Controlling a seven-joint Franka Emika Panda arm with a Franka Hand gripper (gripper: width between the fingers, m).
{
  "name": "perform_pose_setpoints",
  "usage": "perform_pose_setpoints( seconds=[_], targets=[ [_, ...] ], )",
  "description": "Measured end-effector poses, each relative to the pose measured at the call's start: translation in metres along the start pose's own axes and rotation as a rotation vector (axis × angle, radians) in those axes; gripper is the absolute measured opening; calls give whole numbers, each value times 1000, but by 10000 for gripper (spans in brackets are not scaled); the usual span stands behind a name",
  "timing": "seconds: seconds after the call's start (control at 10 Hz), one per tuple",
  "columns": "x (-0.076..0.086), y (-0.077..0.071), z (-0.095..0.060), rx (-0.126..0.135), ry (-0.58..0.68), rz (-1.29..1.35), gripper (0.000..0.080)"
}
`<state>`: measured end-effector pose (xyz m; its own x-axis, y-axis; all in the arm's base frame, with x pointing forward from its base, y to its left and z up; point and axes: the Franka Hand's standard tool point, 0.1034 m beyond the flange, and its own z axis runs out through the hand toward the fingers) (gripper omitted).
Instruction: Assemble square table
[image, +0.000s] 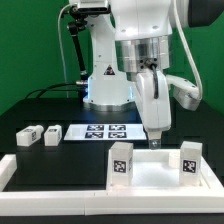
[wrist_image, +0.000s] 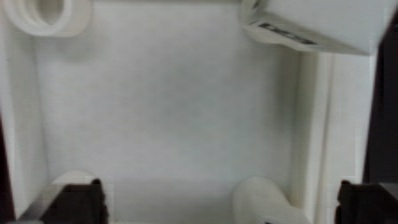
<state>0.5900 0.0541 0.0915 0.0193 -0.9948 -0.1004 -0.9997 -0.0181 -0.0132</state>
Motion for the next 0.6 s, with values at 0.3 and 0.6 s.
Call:
perform_pose_setpoints(
  seconds=[0.3,0.6],
  targets=[
    [-3,48,18,-73,-12,19,649],
    [-11,66,36,-118,4,34,649]
  ],
)
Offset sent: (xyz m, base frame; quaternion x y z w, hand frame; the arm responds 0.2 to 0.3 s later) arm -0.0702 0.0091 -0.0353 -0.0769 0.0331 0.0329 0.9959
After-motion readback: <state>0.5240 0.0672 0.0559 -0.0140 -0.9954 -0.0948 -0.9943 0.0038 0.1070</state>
